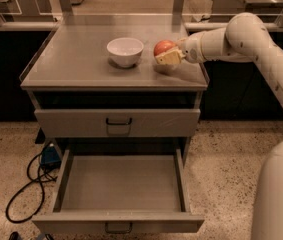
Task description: Pick apple from middle drawer and place on counter
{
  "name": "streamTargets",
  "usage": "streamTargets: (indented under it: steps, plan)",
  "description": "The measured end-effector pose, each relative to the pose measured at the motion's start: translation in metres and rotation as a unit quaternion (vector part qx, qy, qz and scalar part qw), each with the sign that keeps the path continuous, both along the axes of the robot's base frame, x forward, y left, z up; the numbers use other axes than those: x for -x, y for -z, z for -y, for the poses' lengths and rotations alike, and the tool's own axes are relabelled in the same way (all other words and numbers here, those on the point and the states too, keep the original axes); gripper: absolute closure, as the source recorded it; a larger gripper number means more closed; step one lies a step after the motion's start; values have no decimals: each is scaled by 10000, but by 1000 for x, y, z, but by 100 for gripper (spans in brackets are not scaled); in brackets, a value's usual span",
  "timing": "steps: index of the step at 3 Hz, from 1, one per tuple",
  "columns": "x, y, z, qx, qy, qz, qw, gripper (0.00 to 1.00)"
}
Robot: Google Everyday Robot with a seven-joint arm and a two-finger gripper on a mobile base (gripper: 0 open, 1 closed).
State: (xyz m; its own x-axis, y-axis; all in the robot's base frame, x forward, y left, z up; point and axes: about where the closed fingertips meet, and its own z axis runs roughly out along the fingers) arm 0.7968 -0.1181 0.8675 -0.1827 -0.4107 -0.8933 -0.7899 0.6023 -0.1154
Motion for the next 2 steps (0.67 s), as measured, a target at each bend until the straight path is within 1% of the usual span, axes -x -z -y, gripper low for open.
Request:
streamTargets:
  steps: [1,2]
  plan:
    - [-11,28,-7,242,-123,-365,9990,100]
    - [-12,25,-7,259,-136,-384,9988,81]
